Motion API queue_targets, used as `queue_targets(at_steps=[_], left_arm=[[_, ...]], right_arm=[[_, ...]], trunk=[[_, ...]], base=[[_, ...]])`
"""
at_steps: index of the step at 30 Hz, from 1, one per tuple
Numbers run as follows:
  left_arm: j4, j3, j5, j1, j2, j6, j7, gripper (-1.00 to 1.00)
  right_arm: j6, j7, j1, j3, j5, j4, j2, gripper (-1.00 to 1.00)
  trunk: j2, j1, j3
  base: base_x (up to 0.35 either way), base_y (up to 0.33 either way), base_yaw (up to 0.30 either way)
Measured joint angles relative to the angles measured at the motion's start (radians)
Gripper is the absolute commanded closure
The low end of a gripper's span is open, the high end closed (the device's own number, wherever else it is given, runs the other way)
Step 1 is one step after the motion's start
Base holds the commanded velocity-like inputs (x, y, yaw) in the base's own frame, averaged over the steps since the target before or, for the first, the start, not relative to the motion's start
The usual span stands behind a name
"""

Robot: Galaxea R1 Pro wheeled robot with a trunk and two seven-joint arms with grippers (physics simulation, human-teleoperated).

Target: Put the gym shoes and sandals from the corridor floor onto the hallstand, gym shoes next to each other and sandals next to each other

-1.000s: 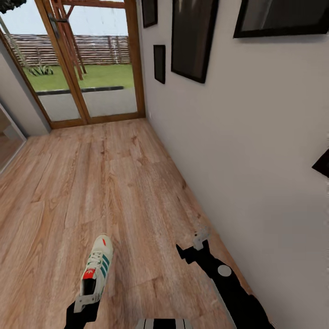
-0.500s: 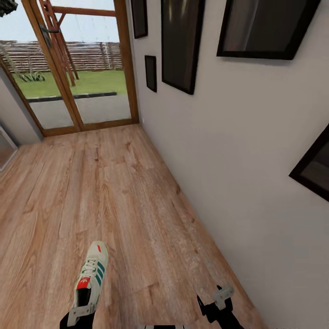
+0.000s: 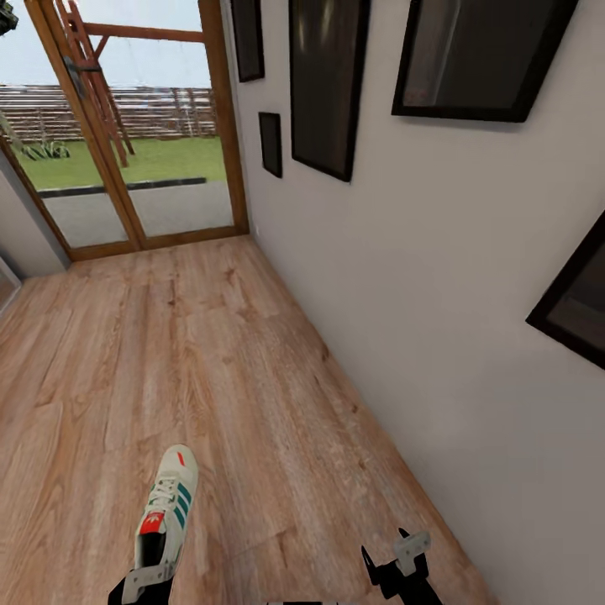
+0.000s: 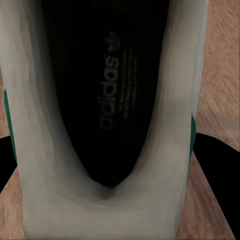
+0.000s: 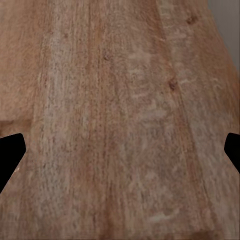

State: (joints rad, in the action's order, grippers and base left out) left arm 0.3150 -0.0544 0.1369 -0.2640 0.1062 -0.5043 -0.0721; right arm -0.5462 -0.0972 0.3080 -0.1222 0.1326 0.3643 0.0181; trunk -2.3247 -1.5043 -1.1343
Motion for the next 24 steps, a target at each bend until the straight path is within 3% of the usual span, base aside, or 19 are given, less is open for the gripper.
queue_targets(at_steps=[14,24], left_arm=[[0.001,0.0,0.003,0.002,0.001,0.0,0.0,1.0],[0.004,-0.001,0.003,0.002,0.001,0.0,0.0,1.0]], right_arm=[[0.0,0.002,0.0,0.004,-0.001,0.001,-0.002,-1.0],[0.0,0.002,0.0,0.005,-0.001,0.001,0.002,-1.0]], trunk=[[0.0,0.0,0.002],[0.0,0.0,0.002]], base=[[0.006,0.306,-0.003],[0.151,0.306,0.0]])
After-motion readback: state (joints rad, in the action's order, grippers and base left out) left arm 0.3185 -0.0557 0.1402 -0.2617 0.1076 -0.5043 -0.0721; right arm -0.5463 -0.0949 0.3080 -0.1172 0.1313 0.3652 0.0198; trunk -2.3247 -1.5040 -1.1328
